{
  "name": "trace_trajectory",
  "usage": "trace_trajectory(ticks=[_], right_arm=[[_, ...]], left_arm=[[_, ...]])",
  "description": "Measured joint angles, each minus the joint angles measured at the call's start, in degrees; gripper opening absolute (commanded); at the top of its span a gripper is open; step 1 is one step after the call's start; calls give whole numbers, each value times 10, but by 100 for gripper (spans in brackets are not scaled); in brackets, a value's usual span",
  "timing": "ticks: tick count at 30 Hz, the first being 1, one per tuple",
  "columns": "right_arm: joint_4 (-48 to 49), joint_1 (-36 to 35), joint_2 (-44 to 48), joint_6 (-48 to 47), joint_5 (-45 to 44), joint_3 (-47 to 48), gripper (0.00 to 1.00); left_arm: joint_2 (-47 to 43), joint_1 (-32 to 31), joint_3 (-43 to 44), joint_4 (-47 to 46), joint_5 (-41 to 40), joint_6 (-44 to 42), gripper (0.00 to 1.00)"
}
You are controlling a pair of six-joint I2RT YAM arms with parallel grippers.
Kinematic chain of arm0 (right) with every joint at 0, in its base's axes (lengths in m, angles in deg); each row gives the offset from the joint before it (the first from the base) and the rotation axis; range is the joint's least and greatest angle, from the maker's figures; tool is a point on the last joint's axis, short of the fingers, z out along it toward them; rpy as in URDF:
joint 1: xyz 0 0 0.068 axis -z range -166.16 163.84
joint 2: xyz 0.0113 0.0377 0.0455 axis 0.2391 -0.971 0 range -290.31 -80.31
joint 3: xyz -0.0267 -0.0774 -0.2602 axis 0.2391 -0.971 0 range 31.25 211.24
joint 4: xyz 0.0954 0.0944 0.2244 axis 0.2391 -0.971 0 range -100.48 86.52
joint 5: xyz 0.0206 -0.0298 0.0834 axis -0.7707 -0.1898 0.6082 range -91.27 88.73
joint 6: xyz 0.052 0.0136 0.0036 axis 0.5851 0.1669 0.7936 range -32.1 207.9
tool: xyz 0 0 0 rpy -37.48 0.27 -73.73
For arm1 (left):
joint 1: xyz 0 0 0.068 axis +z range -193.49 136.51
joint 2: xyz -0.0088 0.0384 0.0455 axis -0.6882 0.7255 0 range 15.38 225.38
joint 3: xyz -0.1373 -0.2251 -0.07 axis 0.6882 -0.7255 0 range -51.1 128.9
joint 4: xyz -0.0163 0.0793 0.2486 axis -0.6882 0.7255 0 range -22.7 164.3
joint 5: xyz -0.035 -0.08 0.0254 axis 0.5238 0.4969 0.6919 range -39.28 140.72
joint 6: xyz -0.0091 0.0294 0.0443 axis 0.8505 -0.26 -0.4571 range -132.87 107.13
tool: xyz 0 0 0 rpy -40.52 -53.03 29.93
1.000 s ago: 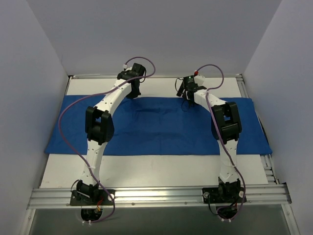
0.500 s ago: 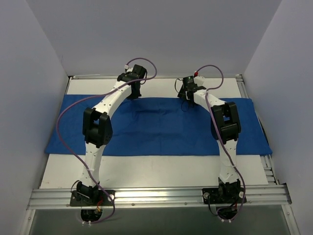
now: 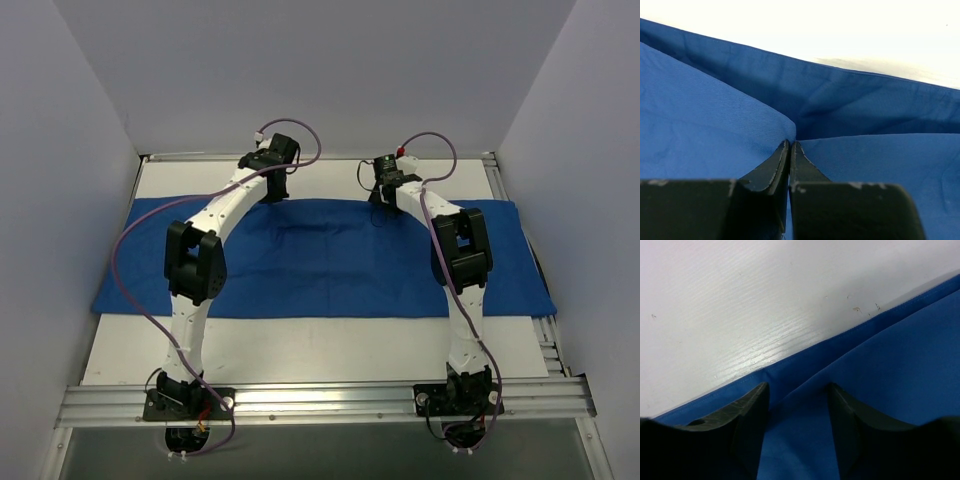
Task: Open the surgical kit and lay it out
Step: Open the surgical kit at the center of the board.
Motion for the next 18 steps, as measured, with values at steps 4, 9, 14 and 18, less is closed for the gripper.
trace_trajectory(ticks=[4, 9, 14, 18], right_arm=[[-6, 2, 0, -2, 0, 0, 27], [-14, 7, 0, -4, -1, 0, 0], [-18, 9, 0, -7, -1, 0, 0], [-23, 9, 2, -13, -2, 0, 0]], left_arm=[[-5, 0, -3, -7, 0, -1, 4], [-9, -1, -10, -15, 1, -2, 3], [-9, -3, -16, -17, 1, -4, 2], [-9, -3, -16, -17, 1, -6, 2]])
